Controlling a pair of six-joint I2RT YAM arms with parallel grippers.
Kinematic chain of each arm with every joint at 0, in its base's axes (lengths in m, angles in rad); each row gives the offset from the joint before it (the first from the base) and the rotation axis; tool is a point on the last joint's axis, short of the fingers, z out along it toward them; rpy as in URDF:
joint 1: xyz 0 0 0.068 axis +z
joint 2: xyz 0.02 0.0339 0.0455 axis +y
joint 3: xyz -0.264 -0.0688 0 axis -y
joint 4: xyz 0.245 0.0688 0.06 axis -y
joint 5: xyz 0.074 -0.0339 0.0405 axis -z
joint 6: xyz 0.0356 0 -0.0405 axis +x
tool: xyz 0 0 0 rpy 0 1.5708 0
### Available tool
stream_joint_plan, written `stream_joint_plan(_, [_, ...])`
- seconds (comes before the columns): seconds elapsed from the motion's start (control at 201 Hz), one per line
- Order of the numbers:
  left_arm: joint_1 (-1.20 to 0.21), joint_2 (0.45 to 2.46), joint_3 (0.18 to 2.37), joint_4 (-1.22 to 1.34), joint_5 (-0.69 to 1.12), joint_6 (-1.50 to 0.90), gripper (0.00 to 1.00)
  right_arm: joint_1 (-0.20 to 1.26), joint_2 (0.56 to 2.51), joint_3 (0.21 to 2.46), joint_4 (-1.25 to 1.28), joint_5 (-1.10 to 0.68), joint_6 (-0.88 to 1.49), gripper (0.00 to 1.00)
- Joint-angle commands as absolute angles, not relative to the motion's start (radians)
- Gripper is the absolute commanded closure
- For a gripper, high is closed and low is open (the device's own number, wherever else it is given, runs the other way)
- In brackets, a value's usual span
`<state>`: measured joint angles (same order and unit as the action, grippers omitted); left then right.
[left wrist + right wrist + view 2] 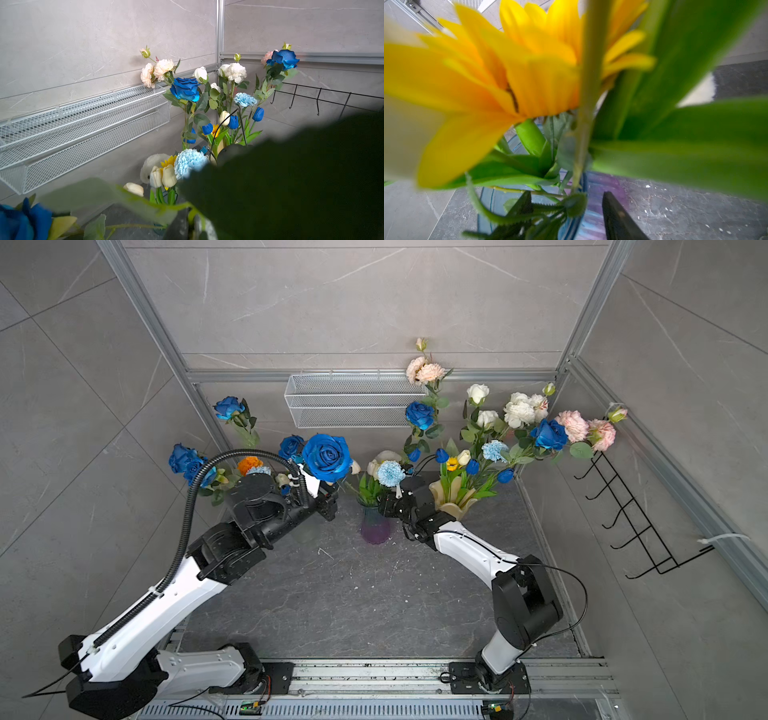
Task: Pick out blue flowers from the vase
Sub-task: Pick up the flower from the vase, then place the flower at the center of the board.
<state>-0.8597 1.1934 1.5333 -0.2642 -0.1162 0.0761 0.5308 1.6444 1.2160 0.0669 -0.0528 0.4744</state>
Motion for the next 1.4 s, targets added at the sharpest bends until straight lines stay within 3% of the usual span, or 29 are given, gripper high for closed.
stream_joint_plan(0.0, [-0.865, 1.137, 1.667, -0.489, -0.073, 0.084, 1.00, 0.537, 1.648, 1.250, 0.041, -0.060, 0.450, 0.43])
stream_joint_plan(0.259, [-0.865, 1.060, 1.880, -0.759, -0.035, 0.096, 1.00, 0.537, 1.626, 1.280, 0.005, -0.068, 0.415, 0.41])
stream_joint_plan(0.558, [-0.865, 1.211, 2.149, -1.271, -0.111, 0.150, 1.00, 0.537, 1.556, 1.282, -0.056, -0.074, 0.389, 0.29])
stream_joint_plan(0.826, [-0.866, 1.208, 2.027, -1.377, -0.305, 0.195, 1.00, 0.538, 1.409, 1.231, -0.156, -0.075, 0.348, 0.10])
stream_joint_plan(0.956, [-0.895, 1.245, 1.944, -1.379, -0.352, 0.203, 1.00, 0.540, 1.304, 1.192, -0.227, -0.040, 0.331, 0.07])
stream_joint_plan(1.095, [-1.060, 1.319, 1.847, -1.365, -0.599, 0.256, 1.00, 0.540, 1.187, 1.203, -0.423, 0.083, 0.303, 0.06])
stream_joint_plan(1.399, [-1.143, 1.454, 1.555, -1.155, -0.665, 0.346, 1.00, 0.538, 0.971, 1.292, -0.796, 0.387, 0.330, 0.03])
